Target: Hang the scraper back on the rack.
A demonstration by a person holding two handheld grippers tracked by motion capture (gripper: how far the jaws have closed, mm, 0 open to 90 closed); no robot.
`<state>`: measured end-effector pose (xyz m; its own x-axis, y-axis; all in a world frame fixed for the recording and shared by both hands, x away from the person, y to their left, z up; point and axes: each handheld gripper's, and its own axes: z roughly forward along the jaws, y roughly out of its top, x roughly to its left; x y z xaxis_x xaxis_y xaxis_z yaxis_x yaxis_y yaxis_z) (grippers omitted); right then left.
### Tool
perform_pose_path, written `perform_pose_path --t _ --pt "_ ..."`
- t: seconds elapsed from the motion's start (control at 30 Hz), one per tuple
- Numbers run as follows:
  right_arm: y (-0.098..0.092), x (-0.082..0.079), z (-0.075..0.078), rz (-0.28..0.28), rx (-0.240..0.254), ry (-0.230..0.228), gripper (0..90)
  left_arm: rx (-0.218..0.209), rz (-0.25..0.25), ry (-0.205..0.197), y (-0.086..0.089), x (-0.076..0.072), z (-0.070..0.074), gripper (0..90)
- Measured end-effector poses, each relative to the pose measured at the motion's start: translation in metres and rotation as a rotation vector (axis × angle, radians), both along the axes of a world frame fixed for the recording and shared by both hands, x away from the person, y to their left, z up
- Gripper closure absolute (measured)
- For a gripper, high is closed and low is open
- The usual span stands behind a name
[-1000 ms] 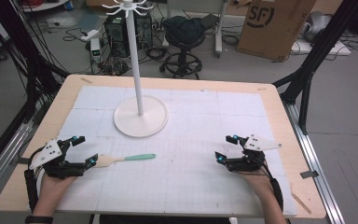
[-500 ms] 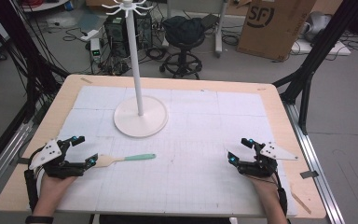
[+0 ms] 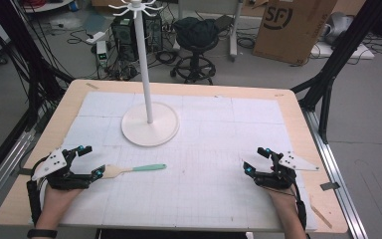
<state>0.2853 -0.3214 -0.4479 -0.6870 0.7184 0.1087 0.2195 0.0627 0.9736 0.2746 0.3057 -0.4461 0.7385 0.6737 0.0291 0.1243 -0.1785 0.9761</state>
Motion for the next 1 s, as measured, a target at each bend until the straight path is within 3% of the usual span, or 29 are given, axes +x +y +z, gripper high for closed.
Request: perform_pose_path --t 0.07,0.2,0.37,0.57,0.8,0.87,0.97,1.0 --pt "0.000 0.000 0.000 0.001 -0.001 0.001 16.2 0.007 -0.021 -0.008 -0.004 -0.001 0.004 14.8" --pt "0.001 0.000 0.000 0.007 -0.001 0.004 16.2 0.025 -0.090 0.025 -0.018 0.005 0.010 14.8" --pt "0.001 0.000 0.000 0.011 -0.004 0.002 16.3 0.105 -0.155 0.084 -0.038 0.014 0.011 14.9" --pt "0.001 0.000 0.000 0.014 -0.005 0.001 16.4 0.179 -0.213 0.123 -0.059 0.022 0.010 16.2" --pt "0.001 0.000 0.000 0.017 -0.005 0.000 16.6 0.276 -0.244 0.222 -0.072 0.031 0.001 29.1" --pt "0.001 0.000 0.000 0.018 -0.006 0.001 16.8 0.309 -0.253 0.228 -0.075 0.031 -0.001 40.4" --pt "0.001 0.000 0.000 0.020 -0.005 0.001 16.9 0.382 -0.252 0.230 -0.081 0.031 -0.004 45.8" --pt "0.001 0.001 0.000 0.019 -0.004 0.002 16.9 0.373 -0.261 0.233 -0.081 0.032 -0.004 48.0"
